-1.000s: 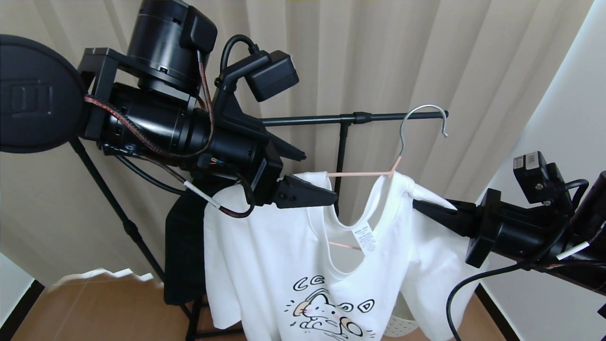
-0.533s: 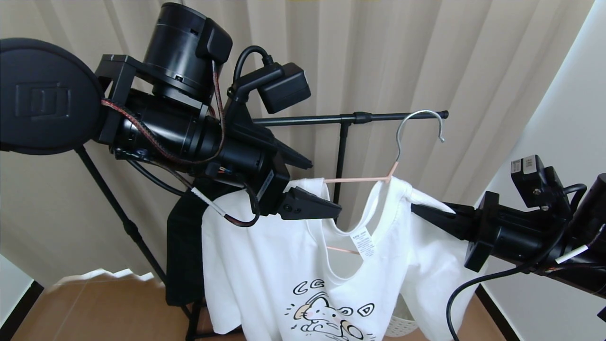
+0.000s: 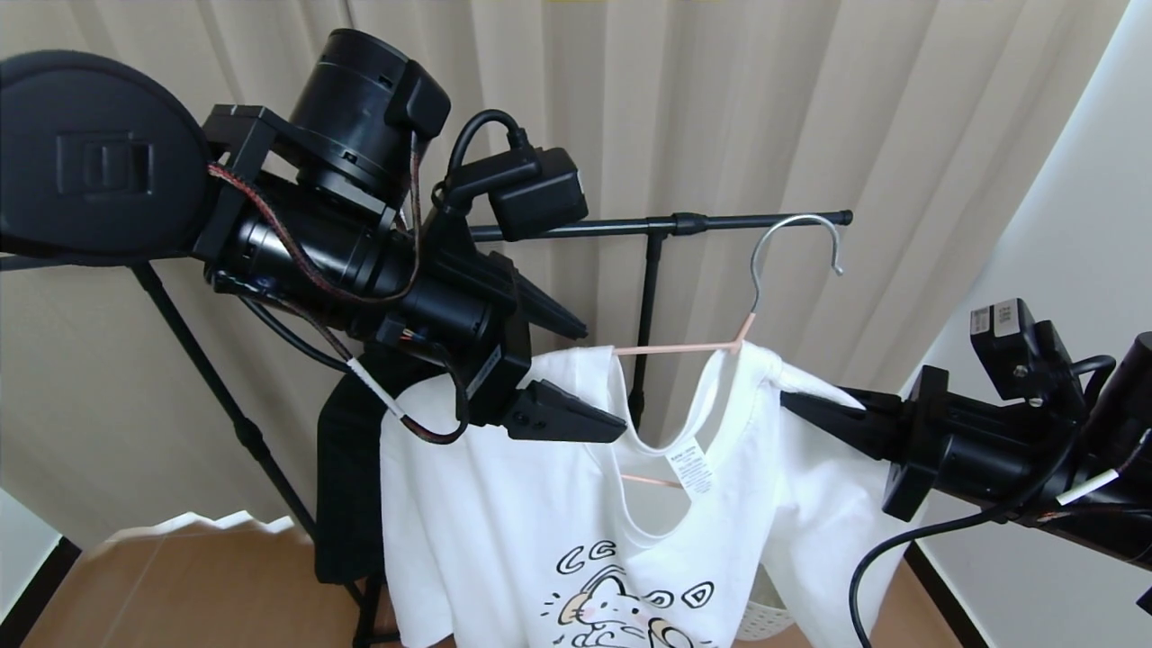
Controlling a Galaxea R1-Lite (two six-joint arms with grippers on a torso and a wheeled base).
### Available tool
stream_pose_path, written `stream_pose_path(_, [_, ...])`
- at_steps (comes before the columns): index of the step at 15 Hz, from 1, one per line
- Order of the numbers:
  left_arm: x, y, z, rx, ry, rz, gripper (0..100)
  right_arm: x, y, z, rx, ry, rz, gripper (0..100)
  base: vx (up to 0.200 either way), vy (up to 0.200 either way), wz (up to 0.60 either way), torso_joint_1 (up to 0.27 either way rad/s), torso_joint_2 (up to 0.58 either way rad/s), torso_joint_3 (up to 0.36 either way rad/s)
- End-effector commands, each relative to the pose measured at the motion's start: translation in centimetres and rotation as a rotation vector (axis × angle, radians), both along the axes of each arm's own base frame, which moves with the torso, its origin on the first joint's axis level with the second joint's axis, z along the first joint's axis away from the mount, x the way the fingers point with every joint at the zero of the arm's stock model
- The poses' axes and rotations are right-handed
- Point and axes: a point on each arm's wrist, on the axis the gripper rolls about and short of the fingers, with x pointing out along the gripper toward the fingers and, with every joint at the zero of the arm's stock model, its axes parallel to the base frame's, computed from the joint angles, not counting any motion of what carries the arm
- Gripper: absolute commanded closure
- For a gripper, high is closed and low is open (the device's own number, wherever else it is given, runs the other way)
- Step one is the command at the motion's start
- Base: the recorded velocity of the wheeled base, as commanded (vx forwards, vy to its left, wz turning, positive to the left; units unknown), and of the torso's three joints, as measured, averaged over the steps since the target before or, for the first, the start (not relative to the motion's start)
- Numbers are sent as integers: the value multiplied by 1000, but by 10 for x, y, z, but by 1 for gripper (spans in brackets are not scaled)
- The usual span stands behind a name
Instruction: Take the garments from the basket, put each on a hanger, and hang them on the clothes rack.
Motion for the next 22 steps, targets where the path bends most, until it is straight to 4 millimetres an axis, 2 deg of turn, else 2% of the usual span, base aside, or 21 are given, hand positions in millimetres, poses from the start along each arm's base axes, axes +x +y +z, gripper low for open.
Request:
stream_pose_path(1, [2,-2,-5,9,13,-2,0,-1,2,-1,-2,1,9,100,0,0,0,0,0,0])
stream_pose_path(6, [4,-4,-17,24,50,-16,0,-1,2,1,0,-7,9,100,0,0,0,0,0,0])
stream_pose_path(12, [5,-5,-19,28,56,-14,0,-1,2,2,1,-8,9,100,0,0,0,0,0,0])
stream_pose_path(13, [5,-5,-19,29,56,-13,100,-3,2,4,3,-17,9,100,0,0,0,0,0,0])
stream_pose_path(22, [5,-4,-18,25,45,-7,100,-3,1,6,-6,-41,8,100,0,0,0,0,0,0])
